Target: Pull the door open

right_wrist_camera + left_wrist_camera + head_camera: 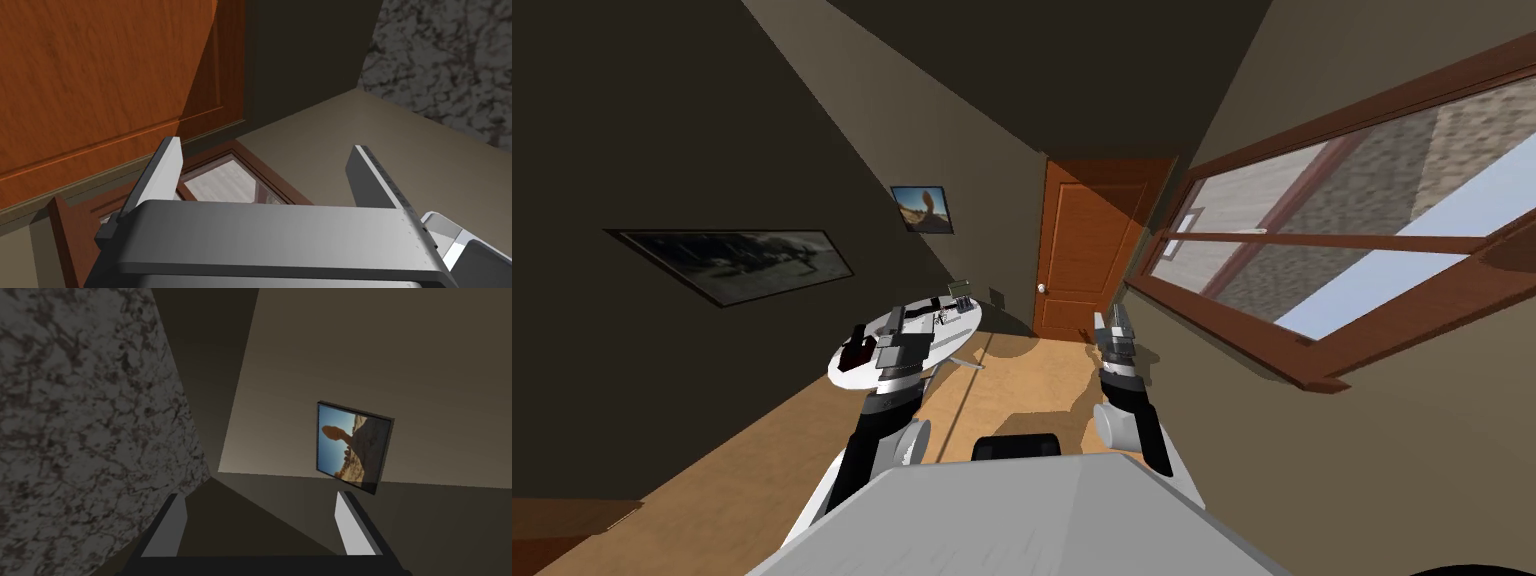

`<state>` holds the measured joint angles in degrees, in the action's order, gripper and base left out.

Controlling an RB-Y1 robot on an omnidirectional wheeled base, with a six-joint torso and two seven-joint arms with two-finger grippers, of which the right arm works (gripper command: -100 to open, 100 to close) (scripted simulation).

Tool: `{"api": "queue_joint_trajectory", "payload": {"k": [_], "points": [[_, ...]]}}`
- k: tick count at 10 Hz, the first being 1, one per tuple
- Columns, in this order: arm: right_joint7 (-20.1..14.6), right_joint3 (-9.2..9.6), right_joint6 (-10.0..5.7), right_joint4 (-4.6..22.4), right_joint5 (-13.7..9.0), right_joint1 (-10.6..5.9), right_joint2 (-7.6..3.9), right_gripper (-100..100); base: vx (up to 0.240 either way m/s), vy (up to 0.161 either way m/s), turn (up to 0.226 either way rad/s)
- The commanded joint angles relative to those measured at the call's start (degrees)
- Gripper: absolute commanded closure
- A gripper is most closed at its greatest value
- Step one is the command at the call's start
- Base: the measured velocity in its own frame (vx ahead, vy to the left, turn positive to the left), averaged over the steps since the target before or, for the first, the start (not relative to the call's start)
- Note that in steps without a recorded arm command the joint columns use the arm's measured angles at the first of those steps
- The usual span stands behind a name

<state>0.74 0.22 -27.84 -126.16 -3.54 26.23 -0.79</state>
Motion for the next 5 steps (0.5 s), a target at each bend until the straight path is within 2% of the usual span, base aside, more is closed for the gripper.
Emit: {"api": "queue_joint_trajectory", "payload": {"k": [1,5], "points": [[-2.1,0.58,-1.15,2.19,-2.14,-0.2,-0.73,-100,0.148,-0.007,0.134],[-5.45,1.27,-2.81,6.06,-5.69,-0.99,-1.89,-100,0.1,-0.013,0.083]]}}
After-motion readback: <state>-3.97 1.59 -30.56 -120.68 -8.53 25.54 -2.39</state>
